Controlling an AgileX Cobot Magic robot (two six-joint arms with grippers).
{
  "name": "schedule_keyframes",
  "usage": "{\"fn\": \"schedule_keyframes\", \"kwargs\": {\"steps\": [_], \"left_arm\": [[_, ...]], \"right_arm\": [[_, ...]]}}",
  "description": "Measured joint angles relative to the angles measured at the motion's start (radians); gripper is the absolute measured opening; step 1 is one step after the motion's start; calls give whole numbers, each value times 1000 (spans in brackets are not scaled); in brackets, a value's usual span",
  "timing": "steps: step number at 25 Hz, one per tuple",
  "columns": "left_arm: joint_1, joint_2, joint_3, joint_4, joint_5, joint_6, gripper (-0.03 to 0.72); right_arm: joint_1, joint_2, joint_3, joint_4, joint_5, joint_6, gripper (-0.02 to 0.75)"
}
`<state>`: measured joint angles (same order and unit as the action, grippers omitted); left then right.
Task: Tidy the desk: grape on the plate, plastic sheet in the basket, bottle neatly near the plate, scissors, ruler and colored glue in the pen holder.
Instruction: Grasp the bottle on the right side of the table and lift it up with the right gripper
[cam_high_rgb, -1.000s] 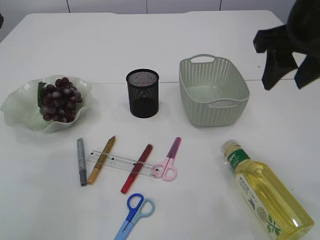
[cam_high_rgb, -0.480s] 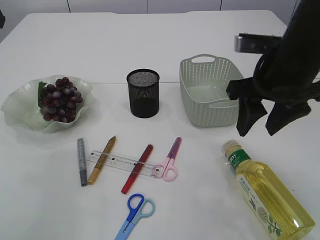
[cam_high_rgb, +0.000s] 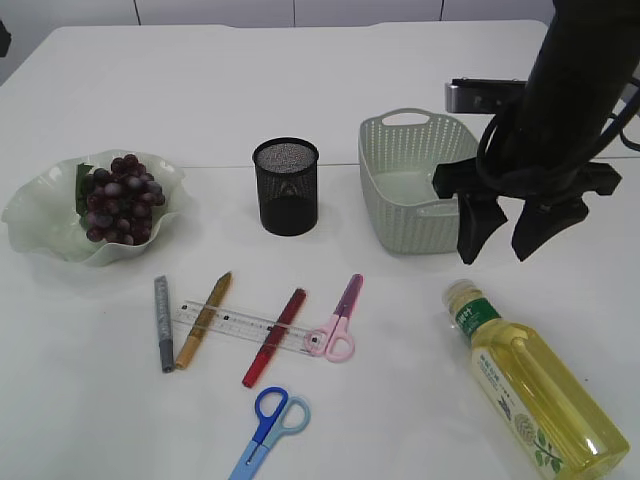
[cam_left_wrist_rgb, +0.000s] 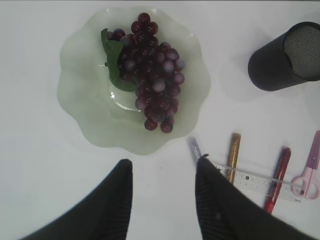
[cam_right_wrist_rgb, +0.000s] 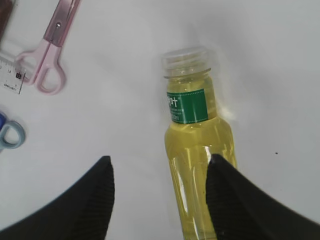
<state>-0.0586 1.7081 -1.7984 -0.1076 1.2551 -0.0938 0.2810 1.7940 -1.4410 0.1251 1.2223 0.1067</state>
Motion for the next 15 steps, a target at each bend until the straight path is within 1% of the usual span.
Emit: {"fn": "schedule_keyframes", "kwargs": {"steps": [12,15], "left_arm": [[0,0,0,0,0,0,312],[0,0,0,0,0,1,312]], "right_arm": [[2,0,-2,-13,0,-1,431],[2,-29,19,-13,-2,-1,431]]}}
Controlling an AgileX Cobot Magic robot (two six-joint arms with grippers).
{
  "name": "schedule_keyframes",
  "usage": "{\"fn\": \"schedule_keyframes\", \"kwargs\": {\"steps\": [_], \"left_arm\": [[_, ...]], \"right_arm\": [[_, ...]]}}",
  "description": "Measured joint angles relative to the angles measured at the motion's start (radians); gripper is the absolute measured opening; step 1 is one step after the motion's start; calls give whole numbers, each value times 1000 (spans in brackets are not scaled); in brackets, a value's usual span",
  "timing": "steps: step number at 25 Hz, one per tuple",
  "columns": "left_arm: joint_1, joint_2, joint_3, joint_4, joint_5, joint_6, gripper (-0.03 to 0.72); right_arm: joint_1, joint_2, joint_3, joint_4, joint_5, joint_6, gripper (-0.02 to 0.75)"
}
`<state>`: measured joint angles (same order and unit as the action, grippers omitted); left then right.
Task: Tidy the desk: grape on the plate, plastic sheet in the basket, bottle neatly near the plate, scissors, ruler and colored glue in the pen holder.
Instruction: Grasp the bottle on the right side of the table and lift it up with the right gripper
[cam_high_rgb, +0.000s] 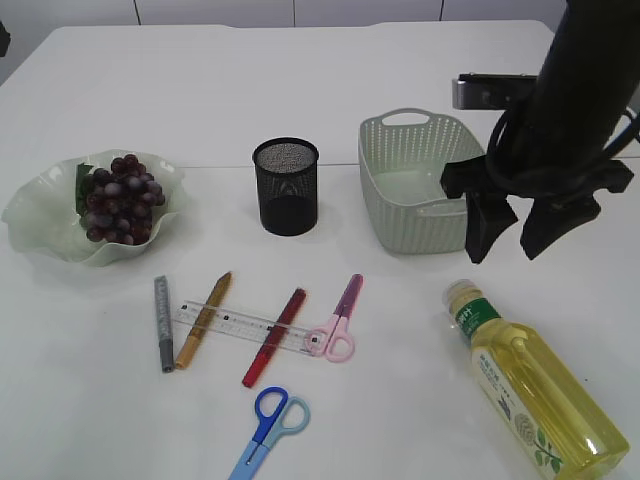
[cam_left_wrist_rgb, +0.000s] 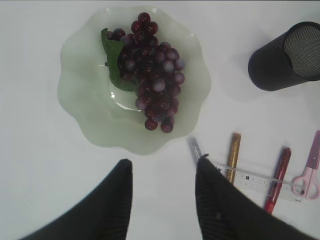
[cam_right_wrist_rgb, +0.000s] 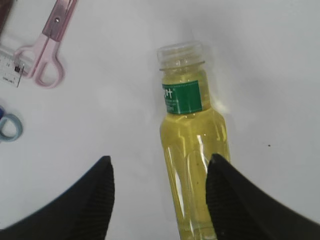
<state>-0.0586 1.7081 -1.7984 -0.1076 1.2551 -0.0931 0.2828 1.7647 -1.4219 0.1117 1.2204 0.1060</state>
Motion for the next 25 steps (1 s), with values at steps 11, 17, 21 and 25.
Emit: {"fn": "schedule_keyframes", "kwargs": {"steps": [11,17,21,25], "left_arm": [[0,0,0,2,0,13,384],[0,0,0,2,0,13,395],[0,0,0,2,0,14,432],[0,0,0,0,0,15,447]], "right_arm": [[22,-203,224,-24,0,9,521],[82,-244,335,-77,0,20,546],[101,-244,389,-91,0,23,549],[102,-238,405,-119,-2,29,551]]}}
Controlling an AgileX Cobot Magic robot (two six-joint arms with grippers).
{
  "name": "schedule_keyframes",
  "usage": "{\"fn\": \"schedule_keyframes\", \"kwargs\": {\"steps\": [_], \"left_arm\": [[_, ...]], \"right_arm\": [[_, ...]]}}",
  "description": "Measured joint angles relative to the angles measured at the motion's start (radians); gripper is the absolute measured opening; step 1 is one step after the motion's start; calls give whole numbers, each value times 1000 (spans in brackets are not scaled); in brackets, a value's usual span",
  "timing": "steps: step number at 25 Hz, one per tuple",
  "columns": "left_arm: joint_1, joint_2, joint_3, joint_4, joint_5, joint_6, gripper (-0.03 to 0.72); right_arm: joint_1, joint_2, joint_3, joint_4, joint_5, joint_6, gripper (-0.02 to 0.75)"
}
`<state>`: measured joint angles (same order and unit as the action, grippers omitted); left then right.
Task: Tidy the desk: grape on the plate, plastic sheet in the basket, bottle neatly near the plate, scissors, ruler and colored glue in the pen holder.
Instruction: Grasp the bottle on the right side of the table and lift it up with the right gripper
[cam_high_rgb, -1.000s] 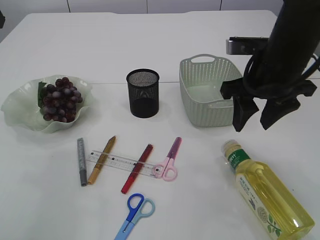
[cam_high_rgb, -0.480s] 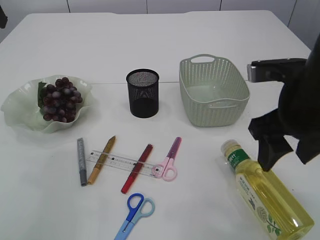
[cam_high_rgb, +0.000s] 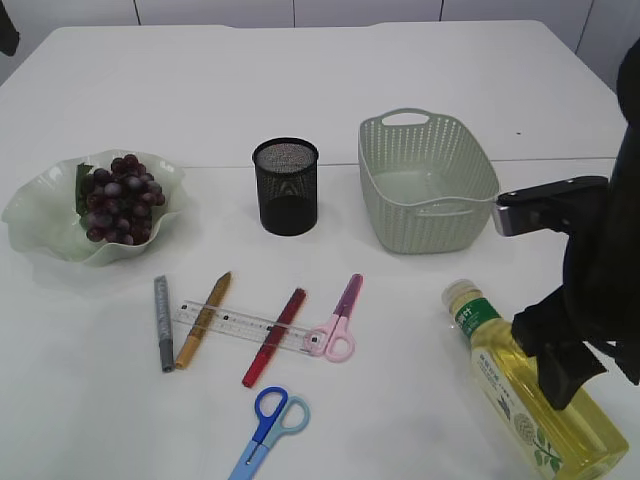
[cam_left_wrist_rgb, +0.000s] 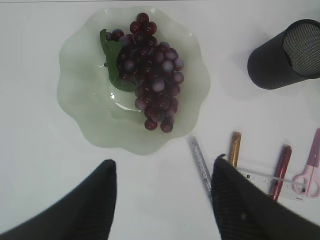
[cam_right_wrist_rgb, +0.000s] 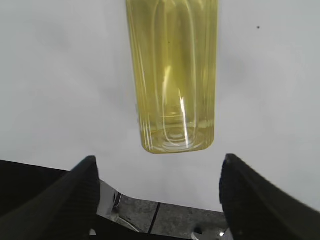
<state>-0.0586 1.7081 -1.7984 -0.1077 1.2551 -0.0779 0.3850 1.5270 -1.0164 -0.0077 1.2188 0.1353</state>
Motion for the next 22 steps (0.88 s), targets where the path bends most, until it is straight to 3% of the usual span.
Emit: {"fn": "schedule_keyframes", "kwargs": {"steps": [12,22], "left_arm": [[0,0,0,0,0,0,452],[0,0,0,2,0,0,452]], "right_arm": [[0,181,0,-6,-23,12,552],[0,192,0,-25,-101,27,552]]}}
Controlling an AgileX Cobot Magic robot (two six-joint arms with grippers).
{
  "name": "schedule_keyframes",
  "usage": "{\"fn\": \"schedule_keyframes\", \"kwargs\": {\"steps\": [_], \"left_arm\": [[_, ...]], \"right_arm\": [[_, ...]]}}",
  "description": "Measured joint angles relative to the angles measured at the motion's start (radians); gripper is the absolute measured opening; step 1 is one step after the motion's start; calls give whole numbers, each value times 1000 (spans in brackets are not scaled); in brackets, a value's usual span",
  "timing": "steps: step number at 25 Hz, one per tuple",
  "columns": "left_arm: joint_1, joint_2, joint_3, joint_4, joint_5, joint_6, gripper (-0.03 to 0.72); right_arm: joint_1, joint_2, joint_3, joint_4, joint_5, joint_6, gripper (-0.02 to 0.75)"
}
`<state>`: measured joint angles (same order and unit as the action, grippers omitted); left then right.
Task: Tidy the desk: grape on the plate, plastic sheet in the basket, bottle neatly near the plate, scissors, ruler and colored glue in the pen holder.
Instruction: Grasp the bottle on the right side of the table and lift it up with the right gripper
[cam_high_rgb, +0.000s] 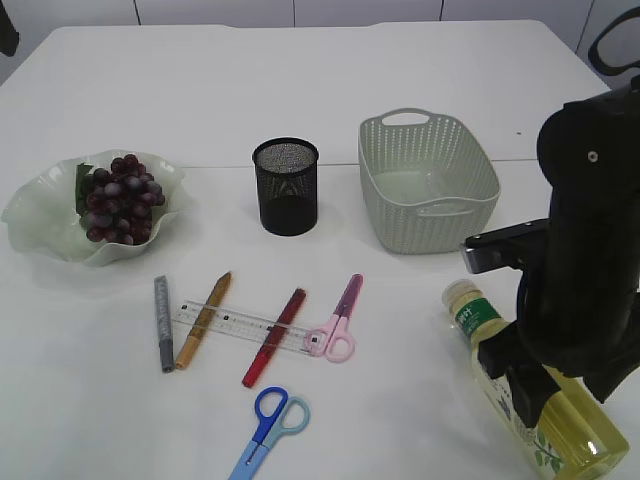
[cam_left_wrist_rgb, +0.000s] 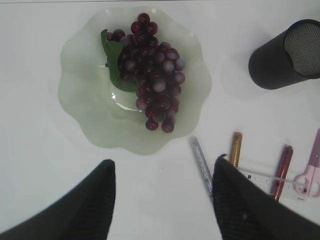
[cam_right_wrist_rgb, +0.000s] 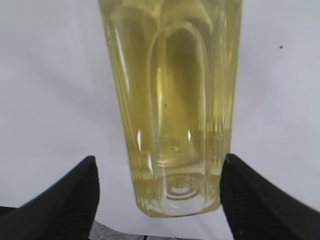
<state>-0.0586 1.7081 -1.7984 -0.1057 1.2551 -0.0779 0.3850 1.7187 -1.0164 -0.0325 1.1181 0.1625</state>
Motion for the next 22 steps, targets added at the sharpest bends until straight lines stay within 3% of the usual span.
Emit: {"fn": "schedule_keyframes", "kwargs": {"steps": [10,22], "left_arm": [[0,0,0,2,0,0,453],[0,0,0,2,0,0,454]], "right_arm": [[0,0,0,-111,-8,49,609],[0,6,0,-59,-23,35,595]]}}
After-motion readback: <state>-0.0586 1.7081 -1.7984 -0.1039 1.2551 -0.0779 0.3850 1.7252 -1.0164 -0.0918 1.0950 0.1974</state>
